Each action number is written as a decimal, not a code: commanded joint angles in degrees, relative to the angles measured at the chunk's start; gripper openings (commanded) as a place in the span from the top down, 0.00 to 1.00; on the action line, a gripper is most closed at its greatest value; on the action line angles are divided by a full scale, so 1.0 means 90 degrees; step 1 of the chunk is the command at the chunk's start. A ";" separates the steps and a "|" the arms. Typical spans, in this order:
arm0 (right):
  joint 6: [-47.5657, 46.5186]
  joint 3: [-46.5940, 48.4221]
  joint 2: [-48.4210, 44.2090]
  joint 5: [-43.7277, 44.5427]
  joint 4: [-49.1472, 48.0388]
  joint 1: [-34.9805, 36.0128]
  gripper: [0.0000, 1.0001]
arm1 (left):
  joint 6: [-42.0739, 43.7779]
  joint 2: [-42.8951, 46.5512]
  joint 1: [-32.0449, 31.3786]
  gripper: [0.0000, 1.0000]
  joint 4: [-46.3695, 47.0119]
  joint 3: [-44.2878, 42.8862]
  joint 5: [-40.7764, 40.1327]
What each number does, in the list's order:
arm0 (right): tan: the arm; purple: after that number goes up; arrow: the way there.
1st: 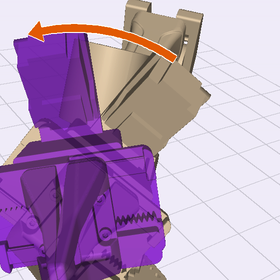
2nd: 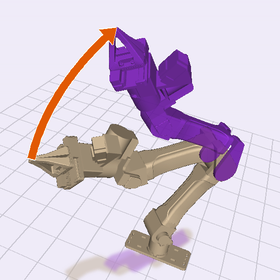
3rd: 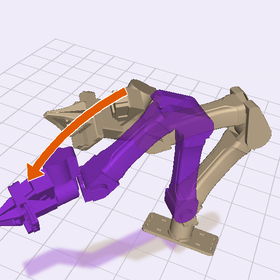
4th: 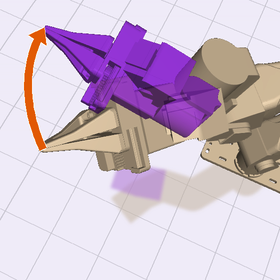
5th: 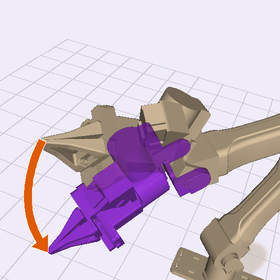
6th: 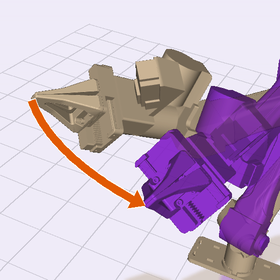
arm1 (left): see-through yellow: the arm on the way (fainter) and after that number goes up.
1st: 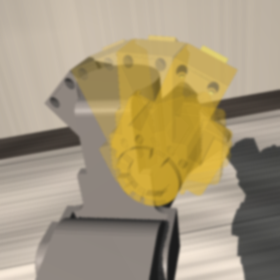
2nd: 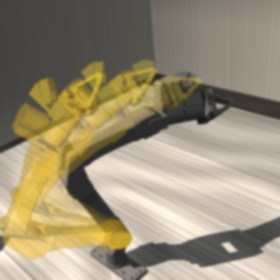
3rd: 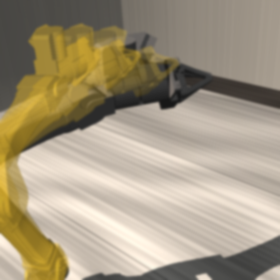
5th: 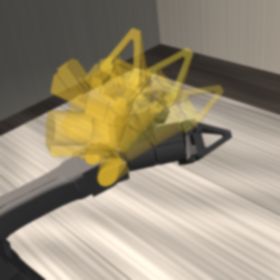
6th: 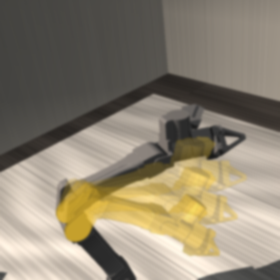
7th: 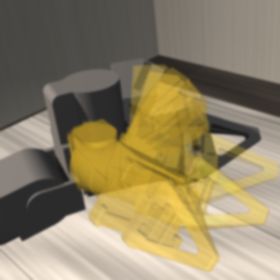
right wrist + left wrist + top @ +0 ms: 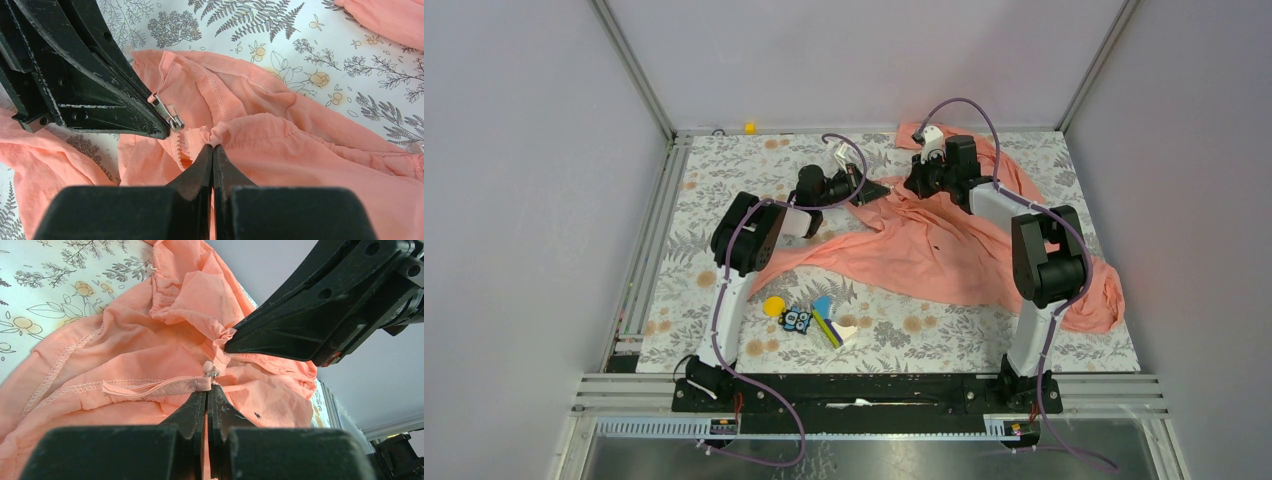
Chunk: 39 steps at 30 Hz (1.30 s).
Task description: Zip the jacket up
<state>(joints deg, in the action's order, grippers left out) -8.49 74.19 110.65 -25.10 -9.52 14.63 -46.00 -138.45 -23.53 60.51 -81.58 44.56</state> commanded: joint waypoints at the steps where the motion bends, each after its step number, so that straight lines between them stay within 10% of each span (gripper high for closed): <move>1: 0.0040 0.0242 -0.0020 -0.0121 -0.0093 0.0064 1.00 | 0.0013 0.0334 0.0007 1.00 0.0425 -0.0038 0.0020; 39: 0.0182 0.0106 -0.0058 -0.0417 -0.0410 0.0083 1.00 | -0.0006 0.0181 -0.0109 1.00 0.0241 -0.0318 0.0240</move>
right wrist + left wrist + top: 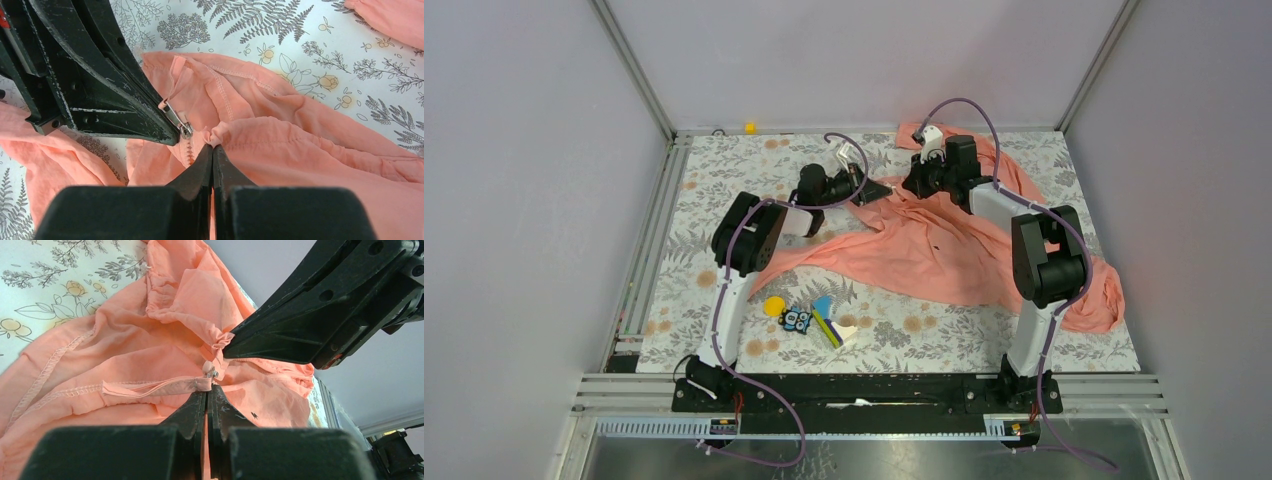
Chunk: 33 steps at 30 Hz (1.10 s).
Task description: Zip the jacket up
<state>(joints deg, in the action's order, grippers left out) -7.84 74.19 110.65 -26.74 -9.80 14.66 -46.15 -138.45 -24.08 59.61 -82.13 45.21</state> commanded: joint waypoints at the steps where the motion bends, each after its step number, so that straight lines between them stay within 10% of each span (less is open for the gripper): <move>1: 0.0133 0.0083 -0.0065 -0.0269 -0.0430 0.0081 1.00 | 0.0003 0.0172 -0.0058 1.00 0.0339 -0.0262 0.0186; 33: 0.2357 -0.0127 0.0163 -0.1657 -0.2165 -0.0339 1.00 | -0.0749 -0.0050 -0.0118 1.00 0.1428 -0.0191 0.0052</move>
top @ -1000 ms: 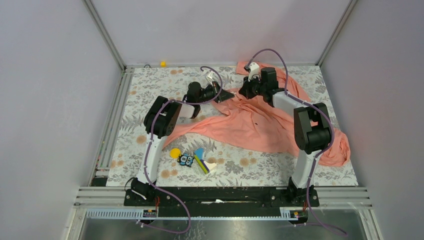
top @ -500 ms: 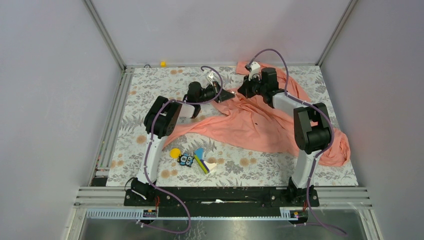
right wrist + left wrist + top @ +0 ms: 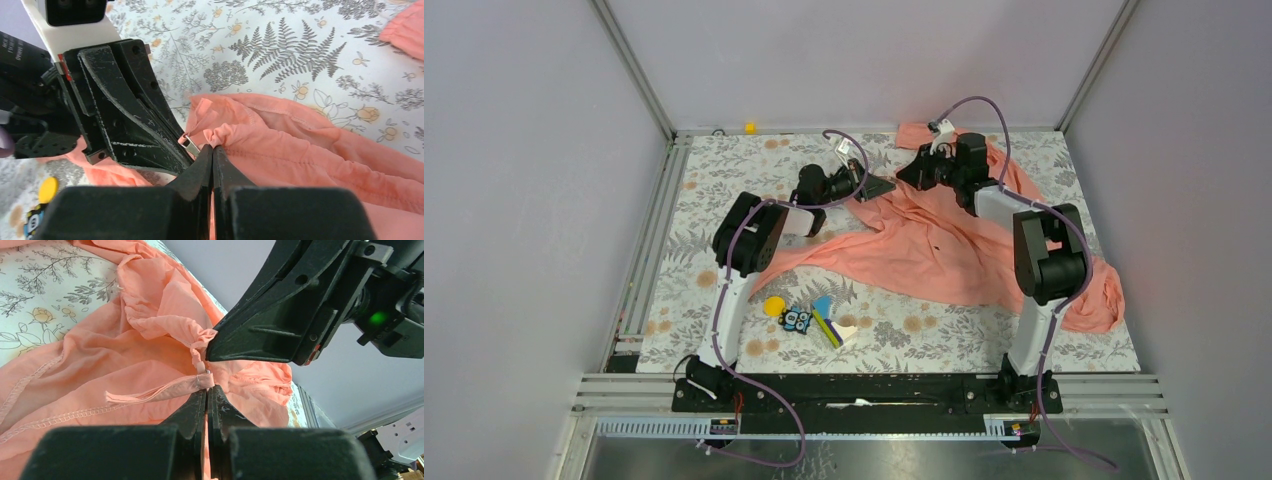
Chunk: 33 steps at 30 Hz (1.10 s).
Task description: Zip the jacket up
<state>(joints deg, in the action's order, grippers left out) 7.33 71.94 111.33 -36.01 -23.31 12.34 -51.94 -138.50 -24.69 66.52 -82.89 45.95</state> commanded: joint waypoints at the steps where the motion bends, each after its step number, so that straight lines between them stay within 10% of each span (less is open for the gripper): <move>1: 0.0833 0.0159 0.0132 -0.0719 -0.0724 -0.0105 1.00 | -0.0145 -0.0050 -0.0057 1.00 0.0720 -0.0090 -0.0058; 16: 0.3172 0.0279 0.0679 -0.2112 -0.2176 -0.0695 1.00 | -0.0034 -0.0031 -0.0089 1.00 0.0804 -0.0012 -0.0174; 26: 0.2996 0.0546 0.0795 -0.2457 -0.1699 -0.0702 0.99 | -0.0181 -0.0072 -0.0084 1.00 0.1163 0.0054 -0.0222; 33: 0.1218 0.0696 0.0272 -0.1768 0.0172 -0.0697 0.77 | -0.0079 0.0009 -0.0080 1.00 0.1015 0.0113 -0.0141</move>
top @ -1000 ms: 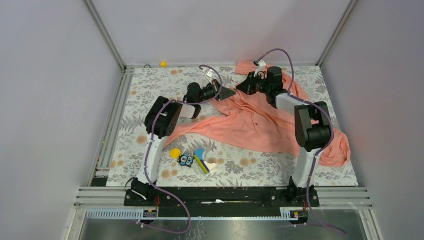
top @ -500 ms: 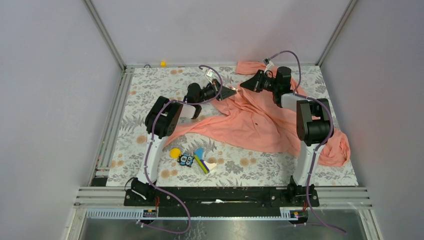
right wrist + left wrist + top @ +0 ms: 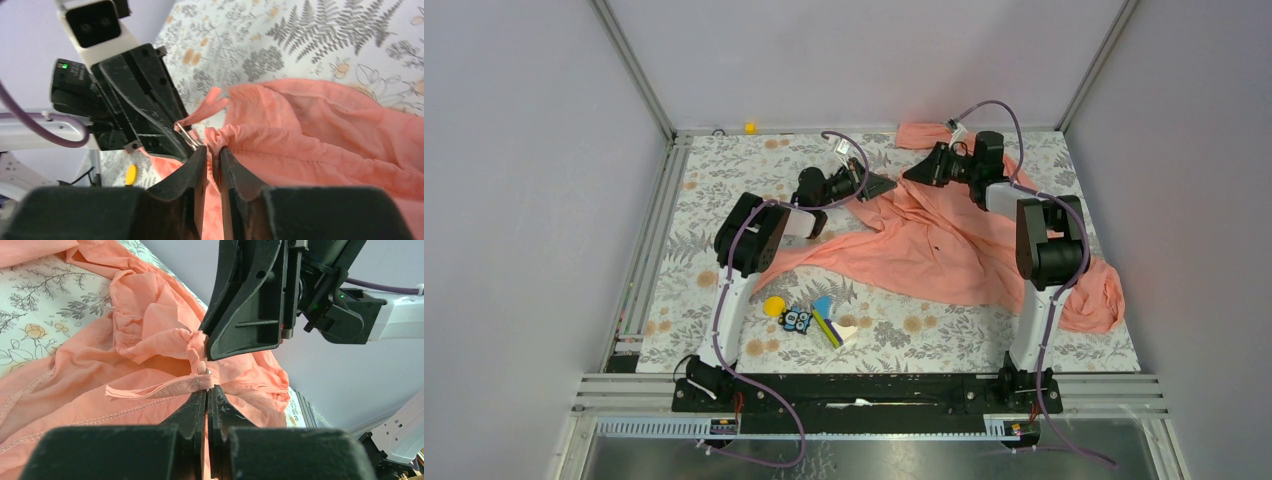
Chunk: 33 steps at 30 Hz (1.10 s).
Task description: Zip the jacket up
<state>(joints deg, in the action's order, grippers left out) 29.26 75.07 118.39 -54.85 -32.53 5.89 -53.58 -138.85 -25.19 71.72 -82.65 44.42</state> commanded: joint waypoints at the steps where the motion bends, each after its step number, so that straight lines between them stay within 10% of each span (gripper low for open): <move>1: -0.1457 0.0408 -0.0563 0.0470 0.1499 0.0021 0.73 | 0.0129 0.0063 -0.0023 1.00 0.0397 0.0092 0.0044; 12: -0.3205 0.0549 -0.1116 0.1194 0.2946 0.0026 0.26 | 0.0107 0.0087 -0.0026 1.00 0.0331 0.0146 0.0253; 33: -0.3588 0.1603 0.0046 -0.0143 0.3444 0.0029 0.38 | 0.0171 0.0076 -0.0025 1.00 0.0170 0.0036 0.0342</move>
<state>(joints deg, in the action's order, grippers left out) -3.55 87.18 118.04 -52.03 -0.78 5.89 -53.36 -138.85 -25.19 70.37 -81.47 46.15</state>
